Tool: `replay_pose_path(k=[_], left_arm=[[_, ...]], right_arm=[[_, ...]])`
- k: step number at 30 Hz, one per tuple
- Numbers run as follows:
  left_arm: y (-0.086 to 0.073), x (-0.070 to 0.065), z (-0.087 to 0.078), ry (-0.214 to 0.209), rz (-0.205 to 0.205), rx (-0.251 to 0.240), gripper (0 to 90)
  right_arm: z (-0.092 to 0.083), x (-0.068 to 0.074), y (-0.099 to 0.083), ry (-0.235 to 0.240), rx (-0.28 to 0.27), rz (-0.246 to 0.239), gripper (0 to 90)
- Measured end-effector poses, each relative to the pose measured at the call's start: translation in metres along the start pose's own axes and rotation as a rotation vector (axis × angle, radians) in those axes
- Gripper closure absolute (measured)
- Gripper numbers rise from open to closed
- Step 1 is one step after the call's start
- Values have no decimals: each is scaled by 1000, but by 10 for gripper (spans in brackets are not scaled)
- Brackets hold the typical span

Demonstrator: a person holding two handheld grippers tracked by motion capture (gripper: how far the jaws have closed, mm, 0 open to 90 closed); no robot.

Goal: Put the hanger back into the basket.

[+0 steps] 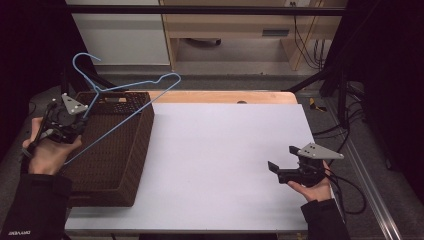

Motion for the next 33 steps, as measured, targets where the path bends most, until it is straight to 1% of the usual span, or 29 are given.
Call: replay_pose_path(k=[2, 3, 4, 5, 6, 9, 11, 12, 14, 15, 16, 17, 18, 19, 20, 23, 26, 28, 29, 30, 33], left_arm=[[-1, 1, 1, 5, -1, 4, 874], [-5, 5, 6, 21, -8, 19, 874], [-5, 5, 6, 21, -8, 19, 874], [-9, 9, 13, 32, -16, 40, 874], [-9, 9, 13, 32, -16, 40, 874], [-17, 18, 24, 55, -39, 74, 874], [-22, 23, 28, 56, -53, 90, 873], [-22, 23, 28, 56, -53, 90, 874], [-30, 29, 35, 72, -85, 112, 874], [-32, 30, 36, 76, -88, 123, 874], [-34, 31, 38, 84, -100, 130, 874], [-36, 31, 39, 84, -105, 140, 874], [-36, 31, 39, 84, -105, 140, 874], [-39, 33, 41, 100, -117, 154, 873], [-41, 33, 43, 100, -129, 161, 873], [-44, 34, 46, 101, -137, 178, 873], [-47, 32, 52, 106, -131, 204, 873], [-49, 30, 56, 119, -125, 222, 873], [-49, 30, 57, 120, -118, 232, 873], [-50, 30, 59, 116, -121, 238, 873], [-52, 28, 65, 131, -123, 252, 873]], right_arm=[[0, 0, 0, -1, 1, -1, 71], [1, 0, 0, -1, 4, -4, 71], [1, 0, 0, -2, 5, -3, 71], [1, 0, 0, -3, 4, -2, 71], [1, 0, 0, -3, 4, -1, 71], [1, 0, 0, -3, 3, -1, 72], [1, 0, 0, -2, 4, -2, 72], [1, 0, 0, -2, 4, -2, 72], [1, 0, 0, -4, 7, -4, 72], [1, 0, 0, -3, 8, -3, 72], [2, 0, 0, -3, 8, -4, 72], [2, 0, 0, -4, 9, -4, 72], [2, 1, 0, -4, 9, -4, 72], [2, 1, 0, -2, 9, -3, 72], [3, 1, 0, -2, 9, -3, 72], [2, 1, 0, -4, 9, -4, 72], [2, 0, 0, -3, 7, -4, 72], [2, 0, 0, -4, 8, -3, 72], [2, 0, 0, -5, 8, -3, 71], [2, 0, 0, -4, 8, -2, 72], [2, 1, 0, -5, 9, -5, 72]])
Point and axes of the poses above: each handheld gripper's, and its own axes: z roughly forward along the jaws, y roughly out of its top, x roughly to its left, the point moved 2 cm from there along z, roughly forward along the jaws, and after that the axes turned 14 degrees about x, right-handed, at the moved point
